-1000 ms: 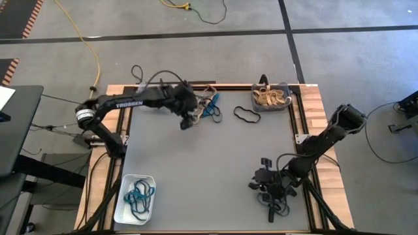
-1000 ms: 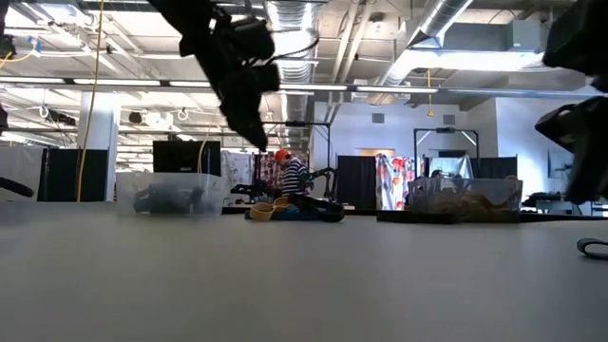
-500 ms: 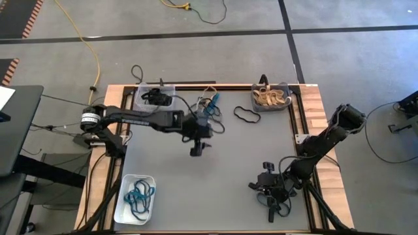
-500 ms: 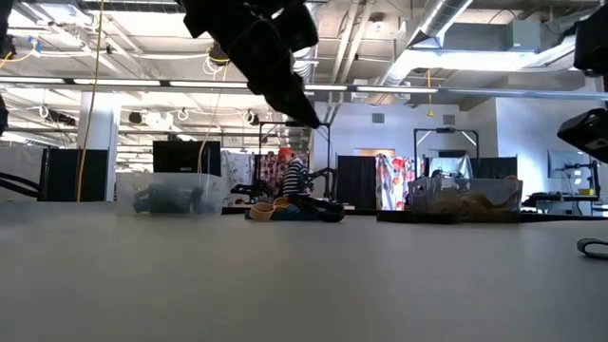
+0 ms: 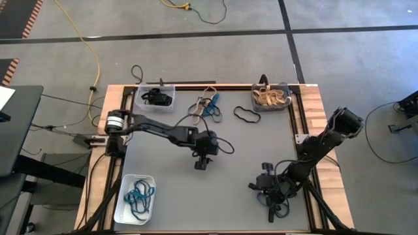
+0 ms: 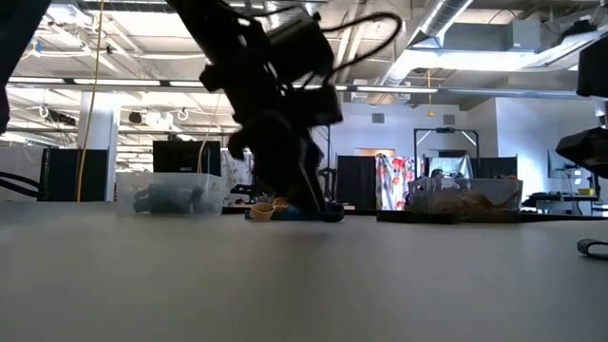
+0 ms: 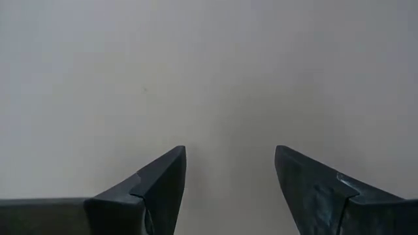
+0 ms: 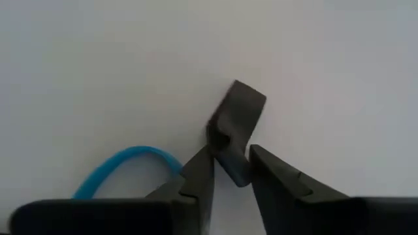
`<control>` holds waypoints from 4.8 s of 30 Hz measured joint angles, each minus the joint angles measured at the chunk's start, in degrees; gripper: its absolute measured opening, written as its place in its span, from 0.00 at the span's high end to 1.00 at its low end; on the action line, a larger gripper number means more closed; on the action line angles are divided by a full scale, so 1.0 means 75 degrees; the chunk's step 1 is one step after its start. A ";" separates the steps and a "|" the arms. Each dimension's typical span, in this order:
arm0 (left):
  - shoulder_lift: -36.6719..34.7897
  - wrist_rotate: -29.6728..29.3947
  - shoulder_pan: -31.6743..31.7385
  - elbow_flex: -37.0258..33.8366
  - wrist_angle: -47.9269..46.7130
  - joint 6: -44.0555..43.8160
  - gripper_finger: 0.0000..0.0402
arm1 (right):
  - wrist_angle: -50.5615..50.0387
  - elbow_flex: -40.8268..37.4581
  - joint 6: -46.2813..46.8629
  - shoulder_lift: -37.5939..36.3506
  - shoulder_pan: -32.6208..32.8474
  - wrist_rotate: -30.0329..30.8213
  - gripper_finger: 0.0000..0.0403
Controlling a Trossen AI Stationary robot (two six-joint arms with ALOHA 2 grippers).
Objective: Sort rubber bands into baskets
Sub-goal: Put the black rubber band into the transparent bin
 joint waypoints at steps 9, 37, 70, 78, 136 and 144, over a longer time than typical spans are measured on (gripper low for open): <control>0.0266 0.0055 -0.0236 0.0003 0.0805 -0.0143 0.44 | 0.0194 0.0160 -0.0754 -0.0021 -0.0101 0.0007 0.92; 0.0222 -0.0612 -0.1464 0.0009 0.3499 0.0338 0.44 | 0.1819 0.0886 -0.3495 -0.0027 -0.2284 0.0837 0.93; 0.0027 -0.2793 -0.1659 0.0012 0.2471 0.1671 1.00 | 0.0920 0.0883 -0.2336 -0.0032 -0.2454 0.1126 0.50; -0.1071 -0.4245 -0.0727 0.0017 -0.0562 0.1658 1.00 | -0.0066 0.0883 -0.1781 -0.0012 -0.2454 0.1644 0.38; -0.2532 0.0441 0.5080 0.0012 -0.4369 0.0050 0.59 | 0.0289 0.0003 -0.0819 -0.0009 -0.1306 0.1349 0.44; -0.2534 0.0097 0.3494 0.0012 -0.3399 -0.0022 0.59 | 0.0247 0.0191 -0.0584 -0.0075 -0.0636 0.0521 0.44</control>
